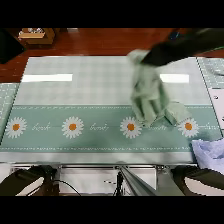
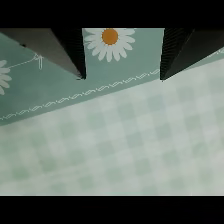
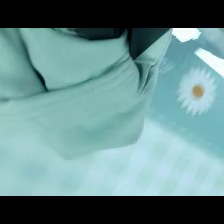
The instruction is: Fold the shirts.
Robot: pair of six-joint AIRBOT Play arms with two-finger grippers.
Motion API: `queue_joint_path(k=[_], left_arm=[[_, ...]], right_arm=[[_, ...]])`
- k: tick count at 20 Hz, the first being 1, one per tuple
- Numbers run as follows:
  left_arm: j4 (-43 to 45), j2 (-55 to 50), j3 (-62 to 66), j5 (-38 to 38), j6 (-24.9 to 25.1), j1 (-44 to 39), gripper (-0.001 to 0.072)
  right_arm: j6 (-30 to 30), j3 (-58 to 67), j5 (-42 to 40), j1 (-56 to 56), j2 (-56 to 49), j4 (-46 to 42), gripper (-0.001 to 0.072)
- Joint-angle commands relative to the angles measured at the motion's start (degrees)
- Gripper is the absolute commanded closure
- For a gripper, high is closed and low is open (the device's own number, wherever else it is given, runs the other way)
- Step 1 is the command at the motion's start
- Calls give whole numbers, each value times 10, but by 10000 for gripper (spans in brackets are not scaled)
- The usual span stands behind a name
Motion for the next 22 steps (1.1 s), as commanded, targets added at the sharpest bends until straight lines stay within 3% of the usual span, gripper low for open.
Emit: queue_joint_path(k=[1,2,3,4,5,9,11,15,19,22], left_arm=[[-12,1,-16,-5,0,0,166],[-12,1,-16,-6,0,0,166],[-12,1,-16,-6,0,0,166],[-12,1,-16,-6,2,0,167],[-12,1,-16,-6,5,0,166],[-12,0,-41,-5,34,0,163],[-12,1,-94,-5,35,0,161],[-26,2,-246,26,44,0,161],[-133,2,-432,113,69,1,157],[-181,2,-565,190,69,1,73]], right_arm=[[-1,-26,-52,184,-109,-5,692],[-6,-26,-78,224,-136,-9,681],[-7,-26,-100,252,-155,-18,513],[-7,-26,-107,266,-165,-34,264],[-2,-26,-103,269,-164,-61,205],[23,7,-31,189,-102,-247,205],[23,9,-24,93,-43,-278,205],[14,8,32,-155,26,-275,205],[10,-30,61,-351,29,-184,205],[-9,-110,57,-418,29,-131,183]])
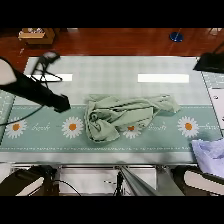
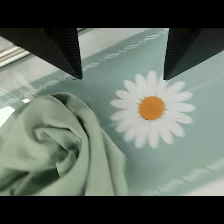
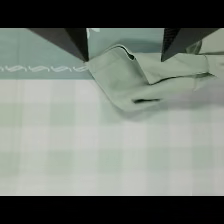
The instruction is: Fold the shirts.
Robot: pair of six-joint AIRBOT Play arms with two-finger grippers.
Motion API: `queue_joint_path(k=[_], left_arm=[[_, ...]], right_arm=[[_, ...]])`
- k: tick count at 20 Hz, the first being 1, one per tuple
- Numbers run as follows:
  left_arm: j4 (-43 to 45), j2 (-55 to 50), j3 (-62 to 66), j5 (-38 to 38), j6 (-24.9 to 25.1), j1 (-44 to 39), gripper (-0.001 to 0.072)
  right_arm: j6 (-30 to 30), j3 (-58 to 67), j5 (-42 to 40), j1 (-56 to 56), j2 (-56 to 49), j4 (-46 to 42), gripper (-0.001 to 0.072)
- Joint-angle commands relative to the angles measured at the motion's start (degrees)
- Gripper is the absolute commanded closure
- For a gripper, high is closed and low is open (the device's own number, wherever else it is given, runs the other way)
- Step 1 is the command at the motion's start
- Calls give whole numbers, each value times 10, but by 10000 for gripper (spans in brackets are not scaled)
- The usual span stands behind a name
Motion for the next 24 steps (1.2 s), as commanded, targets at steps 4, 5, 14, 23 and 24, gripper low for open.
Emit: queue_joint_path(k=[4,5,14,23,24], left_arm=[[-149,-1,-228,191,6,1,-13],[-174,-3,-239,215,15,0,-13],[-301,-115,-244,311,89,0,125],[-301,-134,-230,273,88,0,682],[-301,-134,-226,271,88,0,682]], right_arm=[[-63,-165,-26,-92,5,104,180],[-76,-186,-36,-92,5,120,180],[-108,-224,-76,-92,4,176,180],[-122,-224,-52,-76,-57,154,124],[-132,-224,-45,-67,-72,154,124]])
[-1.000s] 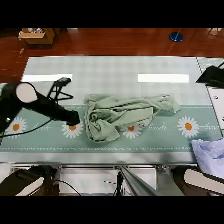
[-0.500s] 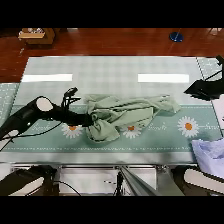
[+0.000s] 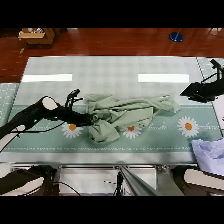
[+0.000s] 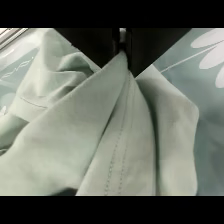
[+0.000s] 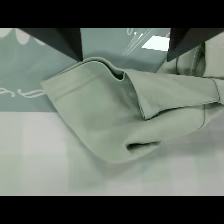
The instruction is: Fold the shirts.
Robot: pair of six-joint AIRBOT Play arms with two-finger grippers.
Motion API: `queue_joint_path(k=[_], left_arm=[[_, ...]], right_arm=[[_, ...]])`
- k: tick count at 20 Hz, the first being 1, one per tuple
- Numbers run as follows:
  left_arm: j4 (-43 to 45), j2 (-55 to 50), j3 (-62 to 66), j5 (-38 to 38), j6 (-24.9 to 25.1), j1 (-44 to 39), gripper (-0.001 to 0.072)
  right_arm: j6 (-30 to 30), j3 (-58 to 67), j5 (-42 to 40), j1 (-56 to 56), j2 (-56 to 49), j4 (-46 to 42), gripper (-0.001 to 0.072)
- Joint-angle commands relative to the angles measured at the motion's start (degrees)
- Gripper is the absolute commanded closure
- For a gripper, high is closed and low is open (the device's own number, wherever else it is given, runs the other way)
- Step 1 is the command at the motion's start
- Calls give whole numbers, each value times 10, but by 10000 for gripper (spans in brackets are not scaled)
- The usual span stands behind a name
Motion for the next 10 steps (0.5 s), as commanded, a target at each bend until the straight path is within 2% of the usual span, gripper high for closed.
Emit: queue_joint_path(k=[1,4,9,10], left_arm=[[-3,-2,11,-12,2,1,681],[-3,-2,16,-12,2,1,681],[-3,-2,18,-21,7,2,682],[-3,-2,18,-21,8,2,681]], right_arm=[[-23,-1,27,26,-44,-2,124],[-47,-13,26,67,-73,-5,125],[-38,-18,-17,118,-107,-35,141],[-33,-18,-26,124,-111,-35,182]])
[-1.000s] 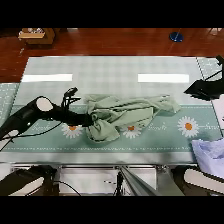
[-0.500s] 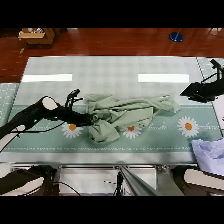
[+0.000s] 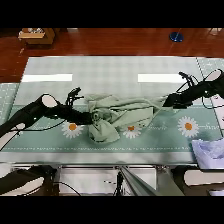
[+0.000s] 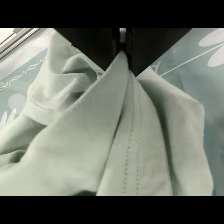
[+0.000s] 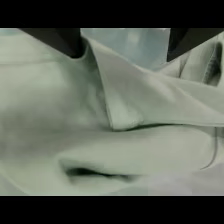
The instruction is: Fold the shirts.
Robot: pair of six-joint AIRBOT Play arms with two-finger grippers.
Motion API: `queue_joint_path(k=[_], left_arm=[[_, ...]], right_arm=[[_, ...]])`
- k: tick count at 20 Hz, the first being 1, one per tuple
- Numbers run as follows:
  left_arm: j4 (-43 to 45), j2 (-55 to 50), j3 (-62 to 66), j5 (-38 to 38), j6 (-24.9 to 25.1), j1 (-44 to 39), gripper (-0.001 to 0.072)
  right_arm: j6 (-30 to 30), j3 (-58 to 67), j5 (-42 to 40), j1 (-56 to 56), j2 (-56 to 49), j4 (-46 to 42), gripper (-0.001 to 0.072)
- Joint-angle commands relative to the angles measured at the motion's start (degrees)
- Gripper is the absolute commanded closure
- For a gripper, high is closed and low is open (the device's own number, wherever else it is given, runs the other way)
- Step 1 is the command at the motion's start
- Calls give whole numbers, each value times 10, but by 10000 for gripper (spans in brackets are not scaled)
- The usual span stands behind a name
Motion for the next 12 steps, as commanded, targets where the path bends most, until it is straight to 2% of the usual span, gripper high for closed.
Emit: queue_joint_path(k=[1,3,5,7,9,12], left_arm=[[0,0,2,-6,4,3,681],[1,0,7,-8,4,14,681],[1,0,31,-35,5,37,682],[1,6,85,-96,26,71,683],[5,23,173,-153,32,110,683],[4,63,335,-193,41,149,683]], right_arm=[[7,-2,-34,27,-18,-11,306],[8,-1,-44,26,-17,-12,672],[10,0,-30,16,-7,-8,692],[10,14,-14,9,30,-1,692],[10,45,-10,-1,92,20,692],[22,122,-14,-6,197,64,693]])
